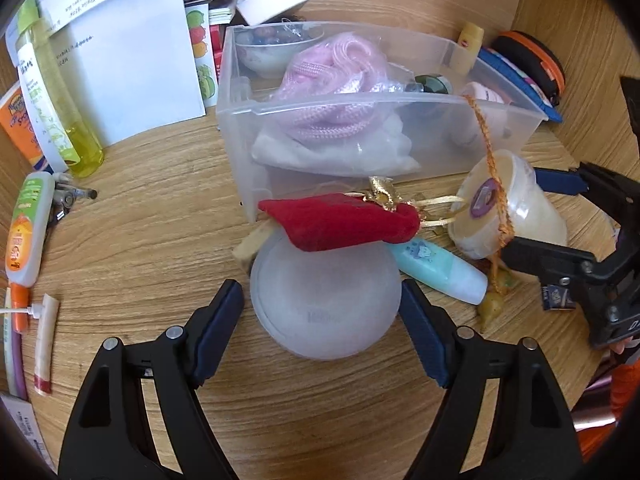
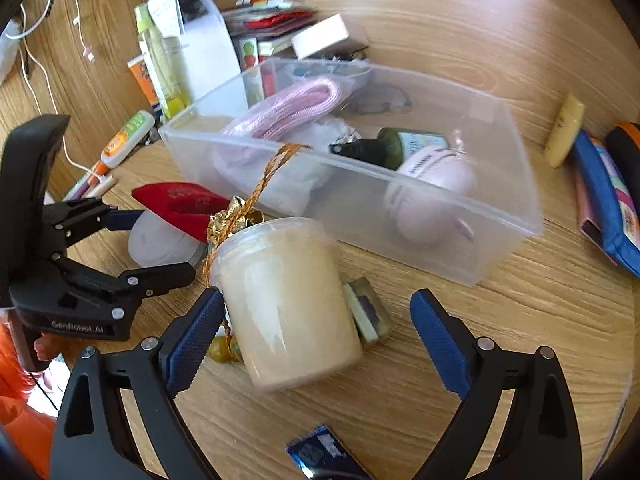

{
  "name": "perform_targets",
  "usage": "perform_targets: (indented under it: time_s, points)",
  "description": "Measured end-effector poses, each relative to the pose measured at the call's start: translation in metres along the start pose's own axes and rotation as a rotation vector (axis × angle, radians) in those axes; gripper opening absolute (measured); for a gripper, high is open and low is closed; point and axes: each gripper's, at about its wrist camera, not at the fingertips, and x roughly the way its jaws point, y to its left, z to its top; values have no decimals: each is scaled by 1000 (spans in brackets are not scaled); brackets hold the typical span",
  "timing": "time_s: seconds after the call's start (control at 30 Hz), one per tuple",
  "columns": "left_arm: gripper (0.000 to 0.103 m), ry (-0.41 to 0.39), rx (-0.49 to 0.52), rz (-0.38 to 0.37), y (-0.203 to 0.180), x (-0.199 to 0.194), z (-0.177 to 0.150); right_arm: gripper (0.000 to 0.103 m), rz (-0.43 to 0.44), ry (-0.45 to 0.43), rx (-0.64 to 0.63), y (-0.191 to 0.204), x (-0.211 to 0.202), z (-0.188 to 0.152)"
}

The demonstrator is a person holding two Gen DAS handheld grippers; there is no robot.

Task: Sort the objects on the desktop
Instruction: 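Grasp the white round lid with the left gripper while the right gripper grasps the cream tub, then lift the white lid with the left gripper while the right gripper lifts the cream tub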

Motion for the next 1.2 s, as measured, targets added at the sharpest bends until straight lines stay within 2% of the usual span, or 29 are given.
perform_targets:
  time_s: [0.17, 0.3, 0.37, 0.43, 0.47, 0.8, 1.1, 1.2]
  points:
    - [79, -13, -2, 22, 1, 3, 1, 93, -6, 9, -31, 8, 13, 5]
    - [78, -31, -13, 17, 4, 5, 4, 92, 29, 15, -20, 10, 19, 9]
    - [74, -38, -16, 16, 5, 3, 3, 91, 35, 14, -20, 12, 22, 12]
    - [66, -46, -19, 20, 6, 2, 2, 81, 27, 8, -24, 13, 24, 14]
    - [65, -49, -24, 21, 7, 1, 2, 81, 25, 8, -26, 13, 25, 15]
    - [65, -49, -32, 30, 11, -3, -3, 82, 91, 27, 28, -4, 12, 8]
    - [65, -42, -37, 26, 13, -6, -9, 81, 74, 24, 25, -8, -7, -3]
    - [65, -40, -41, 26, 14, -9, -12, 81, 93, 19, 38, -10, -12, -4]
